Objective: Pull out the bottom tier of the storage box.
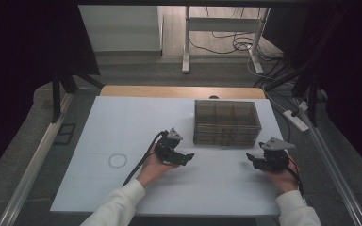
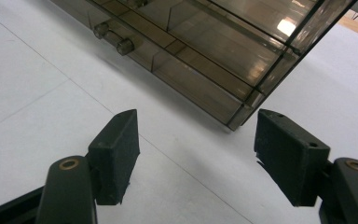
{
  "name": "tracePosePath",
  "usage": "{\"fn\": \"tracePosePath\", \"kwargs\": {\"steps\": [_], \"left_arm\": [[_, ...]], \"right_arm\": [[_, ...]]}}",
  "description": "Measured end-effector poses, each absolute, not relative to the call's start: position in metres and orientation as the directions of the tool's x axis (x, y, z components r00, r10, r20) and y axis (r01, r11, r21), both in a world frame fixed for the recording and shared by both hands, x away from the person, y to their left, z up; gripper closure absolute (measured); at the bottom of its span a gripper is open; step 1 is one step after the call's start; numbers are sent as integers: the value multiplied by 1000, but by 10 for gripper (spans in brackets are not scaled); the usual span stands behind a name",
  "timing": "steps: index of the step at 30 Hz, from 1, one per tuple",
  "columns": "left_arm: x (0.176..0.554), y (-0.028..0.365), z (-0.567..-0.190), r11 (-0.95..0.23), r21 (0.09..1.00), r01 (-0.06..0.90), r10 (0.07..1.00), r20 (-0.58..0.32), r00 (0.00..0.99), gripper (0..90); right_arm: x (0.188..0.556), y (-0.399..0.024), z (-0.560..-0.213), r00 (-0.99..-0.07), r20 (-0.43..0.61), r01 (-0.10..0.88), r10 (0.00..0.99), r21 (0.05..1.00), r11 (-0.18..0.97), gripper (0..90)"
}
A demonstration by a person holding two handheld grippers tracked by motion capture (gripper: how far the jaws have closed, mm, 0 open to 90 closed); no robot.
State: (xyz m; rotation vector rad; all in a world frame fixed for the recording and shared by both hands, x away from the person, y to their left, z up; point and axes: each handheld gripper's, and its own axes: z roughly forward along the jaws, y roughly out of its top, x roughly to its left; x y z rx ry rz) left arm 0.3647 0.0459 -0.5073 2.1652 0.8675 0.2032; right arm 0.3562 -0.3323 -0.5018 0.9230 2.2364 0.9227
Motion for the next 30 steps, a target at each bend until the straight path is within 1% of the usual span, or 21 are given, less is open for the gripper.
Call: {"fn": "tracePosePath", "kwargs": {"steps": [30], "left_arm": [[377, 23, -515, -484, 713, 507, 635, -113, 764, 167]], "right_arm": [[369, -337, -506, -602, -202, 403, 773, 759, 512, 328]]}}
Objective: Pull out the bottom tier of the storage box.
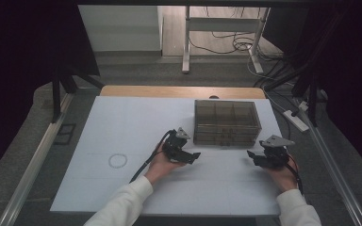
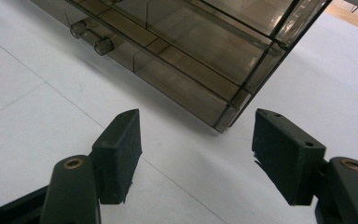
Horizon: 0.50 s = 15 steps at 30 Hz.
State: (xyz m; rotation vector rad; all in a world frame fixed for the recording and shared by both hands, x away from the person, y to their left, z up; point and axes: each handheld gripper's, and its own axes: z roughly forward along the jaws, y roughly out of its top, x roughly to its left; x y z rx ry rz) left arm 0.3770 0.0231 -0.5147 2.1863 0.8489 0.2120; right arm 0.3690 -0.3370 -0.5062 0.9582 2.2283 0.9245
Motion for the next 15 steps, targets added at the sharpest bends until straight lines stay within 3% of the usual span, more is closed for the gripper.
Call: {"fn": "tracePosePath", "kwargs": {"steps": [15], "left_arm": [[384, 15, -520, -488, 714, 502, 635, -103, 765, 235]], "right_arm": [[374, -339, -509, -597, -186, 415, 781, 761, 498, 341]]}}
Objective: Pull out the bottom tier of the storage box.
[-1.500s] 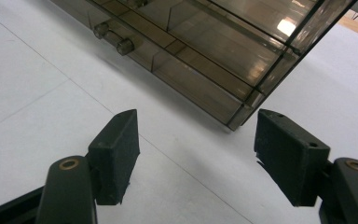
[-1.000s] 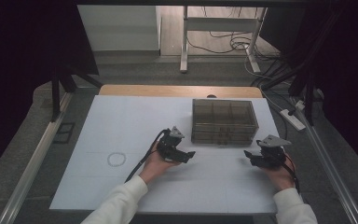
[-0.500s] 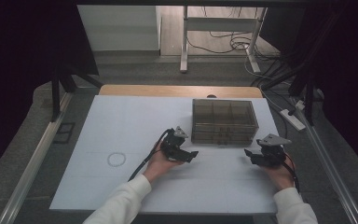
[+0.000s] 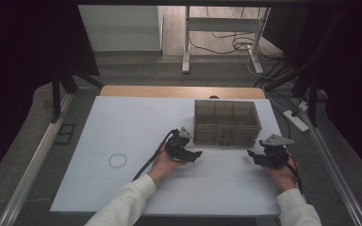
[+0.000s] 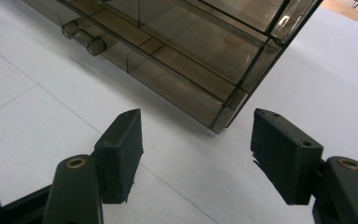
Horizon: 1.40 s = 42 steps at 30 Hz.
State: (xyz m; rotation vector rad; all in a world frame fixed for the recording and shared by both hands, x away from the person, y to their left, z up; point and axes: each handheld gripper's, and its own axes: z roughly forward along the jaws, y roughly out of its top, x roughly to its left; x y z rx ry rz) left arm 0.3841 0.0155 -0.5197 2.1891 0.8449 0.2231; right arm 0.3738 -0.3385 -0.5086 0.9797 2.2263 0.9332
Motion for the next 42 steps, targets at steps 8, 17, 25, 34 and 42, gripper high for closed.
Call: {"fn": "tracePosePath", "kwargs": {"steps": [8, 17, 25, 34, 42], "left_arm": [[388, 12, -523, -486, 714, 505, 635, -109, 765, 312], [390, 9, -524, -490, 711, 504, 640, -100, 762, 363], [391, 8, -524, -490, 713, 502, 645, -91, 759, 424], [391, 7, -524, -494, 715, 496, 649, -77, 757, 494], [392, 7, -525, -491, 717, 495, 656, -70, 752, 529]], "right_arm": [[377, -339, -510, -595, -182, 419, 782, 760, 496, 364], [382, -338, -511, -593, -181, 432, 784, 750, 500, 413], [384, -337, -511, -595, -175, 437, 785, 749, 498, 443], [385, -336, -513, -595, -181, 440, 783, 742, 506, 515], [386, -334, -514, -587, -183, 441, 789, 744, 501, 570]]}}
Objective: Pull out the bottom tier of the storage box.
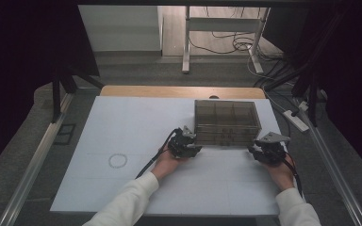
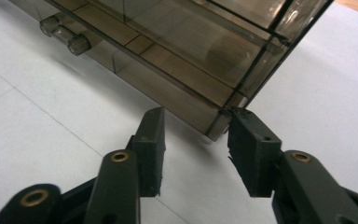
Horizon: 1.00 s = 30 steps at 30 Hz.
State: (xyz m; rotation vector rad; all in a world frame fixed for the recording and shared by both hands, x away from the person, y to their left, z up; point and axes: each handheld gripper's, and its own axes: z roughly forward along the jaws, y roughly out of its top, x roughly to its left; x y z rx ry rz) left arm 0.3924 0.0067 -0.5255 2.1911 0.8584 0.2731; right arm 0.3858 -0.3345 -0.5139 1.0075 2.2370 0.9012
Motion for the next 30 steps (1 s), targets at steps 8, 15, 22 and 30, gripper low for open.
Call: {"fn": "tracePosePath", "kwargs": {"steps": [8, 15, 22, 30], "left_arm": [[394, 5, -527, -484, 718, 500, 680, -50, 731, 634], [394, 5, -527, -483, 715, 505, 701, -29, 712, 741], [393, 5, -527, -487, 714, 503, 707, -16, 707, 783], [391, 5, -526, -494, 711, 501, 705, -10, 709, 786]], "right_arm": [[387, -334, -515, -570, -203, 442, 796, 741, 506, 655], [388, -336, -515, -554, -207, 447, 806, 743, 498, 732], [387, -337, -515, -559, -196, 450, 805, 744, 494, 736], [386, -337, -514, -564, -192, 449, 803, 745, 494, 740]]}}
